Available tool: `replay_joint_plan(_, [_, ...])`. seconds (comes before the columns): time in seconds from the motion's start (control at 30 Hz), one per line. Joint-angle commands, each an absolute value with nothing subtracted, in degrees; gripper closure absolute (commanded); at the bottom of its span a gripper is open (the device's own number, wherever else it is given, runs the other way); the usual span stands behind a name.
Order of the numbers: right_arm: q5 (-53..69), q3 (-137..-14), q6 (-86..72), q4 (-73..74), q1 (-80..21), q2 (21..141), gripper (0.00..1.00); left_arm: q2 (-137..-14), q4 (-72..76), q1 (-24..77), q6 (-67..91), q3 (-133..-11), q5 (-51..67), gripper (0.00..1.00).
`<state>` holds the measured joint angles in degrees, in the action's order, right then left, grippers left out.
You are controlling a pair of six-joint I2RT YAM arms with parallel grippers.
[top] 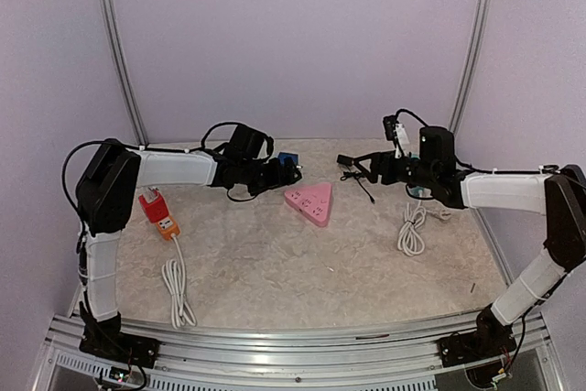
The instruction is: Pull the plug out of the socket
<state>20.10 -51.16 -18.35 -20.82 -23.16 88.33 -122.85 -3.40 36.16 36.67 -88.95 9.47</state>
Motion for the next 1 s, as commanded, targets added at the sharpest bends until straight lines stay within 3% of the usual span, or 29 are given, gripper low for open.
replay_joint_plan(0.0, [17.46, -53.77, -16.41, -14.39, -28.42, 86.67, 0.24, -111.74, -12.80, 38.26, 32.26, -82.93, -6.36, 0.01])
replay_joint_plan(0.2, [14.13, -57.20, -17.81, -13.17, -38.32, 90.85, 0.25, -94.84, -15.73, 38.22, 33.99, -71.74, -14.64, 0.01])
replay_joint_plan(0.5, [10.89, -70.30, -19.69, -10.88, -56.73, 108.28, 0.25, -72.09, -26.91, 36.43, 43.37, -58.63, -22.48, 0.01])
replay_joint_plan(0.77, [9.69, -86.61, -21.09, -6.84, -67.82, 123.13, 0.28, -51.10, -36.62, 35.20, 47.16, -53.92, -30.21, 0.01])
replay_joint_plan(0.97, [11.68, -92.17, -23.11, -6.48, -72.47, 129.35, 0.33, -46.33, -40.93, 34.37, 47.94, -53.51, -31.07, 0.01])
